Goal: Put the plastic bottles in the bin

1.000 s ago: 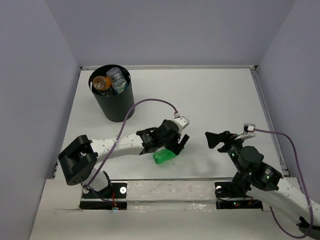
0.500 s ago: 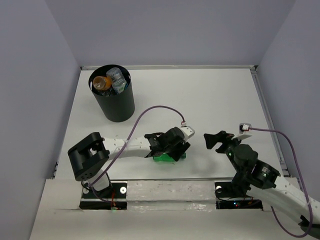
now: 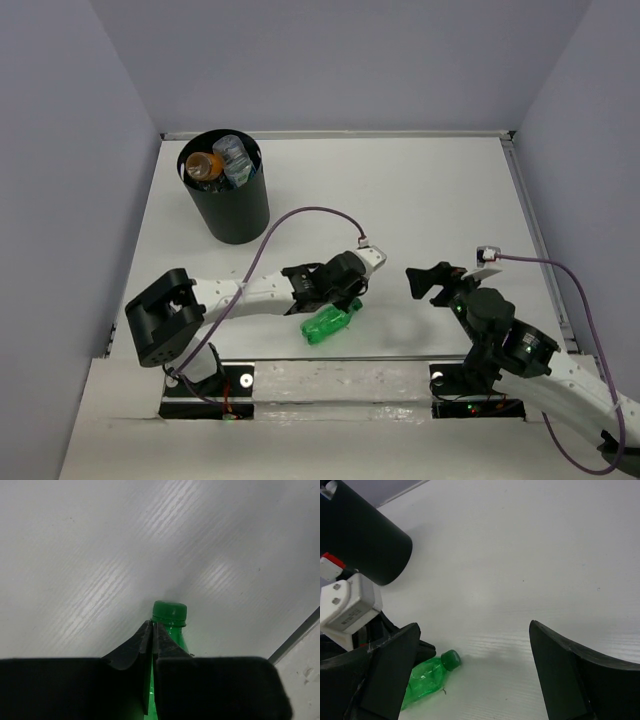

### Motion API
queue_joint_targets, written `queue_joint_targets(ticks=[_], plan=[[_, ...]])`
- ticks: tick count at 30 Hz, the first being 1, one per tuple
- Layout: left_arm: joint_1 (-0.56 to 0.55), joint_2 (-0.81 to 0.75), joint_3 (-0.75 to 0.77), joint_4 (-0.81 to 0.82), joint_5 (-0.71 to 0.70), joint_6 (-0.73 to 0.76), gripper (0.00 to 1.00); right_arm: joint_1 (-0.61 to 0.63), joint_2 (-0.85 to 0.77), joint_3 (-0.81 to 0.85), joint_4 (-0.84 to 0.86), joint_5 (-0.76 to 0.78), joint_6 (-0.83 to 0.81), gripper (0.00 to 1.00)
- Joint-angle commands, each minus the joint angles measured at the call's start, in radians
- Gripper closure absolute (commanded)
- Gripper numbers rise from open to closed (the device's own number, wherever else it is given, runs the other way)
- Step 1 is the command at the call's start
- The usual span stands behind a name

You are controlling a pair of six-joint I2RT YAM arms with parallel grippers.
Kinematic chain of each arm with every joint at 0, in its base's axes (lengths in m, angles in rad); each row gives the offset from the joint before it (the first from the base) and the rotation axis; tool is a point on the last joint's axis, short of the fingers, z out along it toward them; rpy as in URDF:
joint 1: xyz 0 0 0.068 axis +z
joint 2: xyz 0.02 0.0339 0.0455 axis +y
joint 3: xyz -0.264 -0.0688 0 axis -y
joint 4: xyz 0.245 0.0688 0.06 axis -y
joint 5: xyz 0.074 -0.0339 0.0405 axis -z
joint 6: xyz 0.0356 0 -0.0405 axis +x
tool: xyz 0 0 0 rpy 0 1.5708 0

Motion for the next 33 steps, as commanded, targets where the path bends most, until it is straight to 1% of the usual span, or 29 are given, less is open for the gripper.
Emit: queue_joint_targets(ticks=[1, 2, 3, 4, 7, 8, 10, 14, 17, 18, 20, 26, 30, 31, 33], plan=[[0.002, -0.096, 0.061, -0.013, -0.036, 0.003, 0.80, 0.005, 0.002, 0.027, 0.055, -0.006, -0.009, 0.05], [0.003, -0.095, 0.067, -0.029, -0.036, 0.000, 0.75, 0.005, 0.003, 0.027, 0.057, -0.011, -0.010, 0.05], [0.003, -0.090, 0.074, -0.055, -0.035, -0.003, 0.62, 0.005, 0.005, 0.027, 0.063, -0.018, -0.013, 0.05], [0.003, -0.090, 0.074, -0.059, -0.035, -0.011, 0.36, 0.005, 0.011, 0.025, 0.066, -0.023, -0.017, 0.05], [0.003, -0.102, 0.060, -0.060, -0.001, -0.013, 0.11, 0.005, 0.029, 0.024, 0.083, -0.043, -0.017, 0.05], [0.003, -0.110, 0.057, -0.072, 0.019, -0.011, 0.08, 0.005, 0.040, 0.022, 0.089, -0.052, -0.017, 0.05], [0.003, -0.113, 0.055, -0.100, 0.052, 0.001, 0.05, 0.005, 0.048, 0.024, 0.092, -0.057, -0.017, 0.05], [-0.006, -0.118, 0.044, -0.177, 0.088, 0.000, 0.01, 0.005, 0.040, 0.019, 0.098, -0.055, -0.021, 0.05], [-0.009, -0.112, 0.034, -0.211, 0.099, -0.002, 0.01, 0.005, 0.037, 0.008, 0.109, -0.054, -0.023, 0.05], [-0.009, -0.104, 0.032, -0.223, 0.137, 0.000, 0.01, 0.005, 0.043, 0.008, 0.115, -0.057, -0.023, 0.05], [-0.013, -0.077, 0.035, -0.246, 0.148, -0.002, 0.01, 0.005, 0.052, 0.010, 0.120, -0.060, -0.026, 0.05], [-0.020, -0.011, 0.031, -0.261, 0.123, -0.014, 0.01, 0.005, 0.054, 0.007, 0.123, -0.061, -0.029, 0.05], [-0.020, 0.049, 0.051, -0.226, 0.114, -0.023, 0.07, 0.005, 0.052, 0.005, 0.126, -0.067, -0.032, 0.05], [-0.020, 0.059, 0.061, -0.218, 0.114, -0.025, 0.13, 0.005, 0.052, 0.005, 0.127, -0.069, -0.032, 0.05], [-0.020, 0.085, 0.072, -0.205, 0.114, -0.025, 0.20, 0.005, 0.051, 0.002, 0.128, -0.078, -0.030, 0.05]])
